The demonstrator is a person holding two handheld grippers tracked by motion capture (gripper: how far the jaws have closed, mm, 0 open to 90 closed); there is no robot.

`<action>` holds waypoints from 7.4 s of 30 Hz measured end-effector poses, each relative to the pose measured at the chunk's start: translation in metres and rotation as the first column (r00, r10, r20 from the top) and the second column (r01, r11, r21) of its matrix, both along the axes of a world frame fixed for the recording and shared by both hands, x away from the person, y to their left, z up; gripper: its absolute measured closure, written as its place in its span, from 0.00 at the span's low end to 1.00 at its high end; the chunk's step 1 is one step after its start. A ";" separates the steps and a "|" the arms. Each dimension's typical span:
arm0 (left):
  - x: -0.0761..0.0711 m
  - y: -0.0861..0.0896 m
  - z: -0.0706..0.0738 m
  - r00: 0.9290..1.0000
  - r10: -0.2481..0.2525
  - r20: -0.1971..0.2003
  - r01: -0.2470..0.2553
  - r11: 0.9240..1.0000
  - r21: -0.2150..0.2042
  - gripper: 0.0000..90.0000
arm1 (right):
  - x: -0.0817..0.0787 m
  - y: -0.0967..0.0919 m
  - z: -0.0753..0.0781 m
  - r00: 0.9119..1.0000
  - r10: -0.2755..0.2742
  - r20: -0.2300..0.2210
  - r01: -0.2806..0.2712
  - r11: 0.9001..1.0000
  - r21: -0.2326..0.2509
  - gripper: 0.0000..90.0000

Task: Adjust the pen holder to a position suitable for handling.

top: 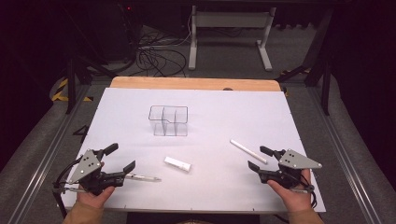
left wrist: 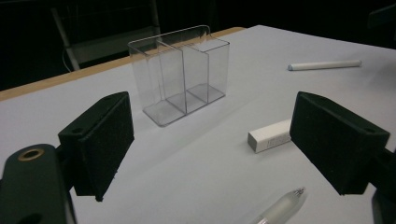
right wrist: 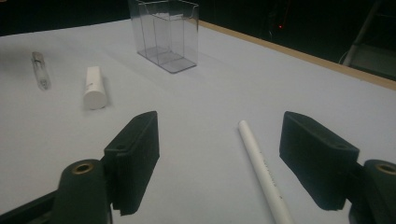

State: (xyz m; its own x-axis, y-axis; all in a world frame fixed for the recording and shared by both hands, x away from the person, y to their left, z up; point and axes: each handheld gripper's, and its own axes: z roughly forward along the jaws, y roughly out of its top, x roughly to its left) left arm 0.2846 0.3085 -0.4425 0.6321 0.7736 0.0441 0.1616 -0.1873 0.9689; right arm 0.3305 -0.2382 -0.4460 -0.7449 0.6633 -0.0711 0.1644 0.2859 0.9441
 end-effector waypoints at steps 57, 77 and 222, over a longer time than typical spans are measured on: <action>0.041 -0.019 0.041 0.994 -0.076 -0.077 0.083 0.992 0.094 0.23 | 0.000 0.010 -0.005 0.999 0.035 -0.025 -0.035 0.999 -0.020 0.34; 0.065 -0.030 0.058 0.985 -0.112 -0.135 0.133 0.977 0.164 0.29 | 0.000 0.012 -0.005 0.999 0.039 -0.029 -0.040 0.999 -0.017 0.33; 0.161 -0.153 0.071 0.690 -0.469 -0.552 0.724 0.470 0.506 0.98 | 0.001 0.010 -0.006 0.995 0.081 -0.058 -0.080 0.997 0.009 0.31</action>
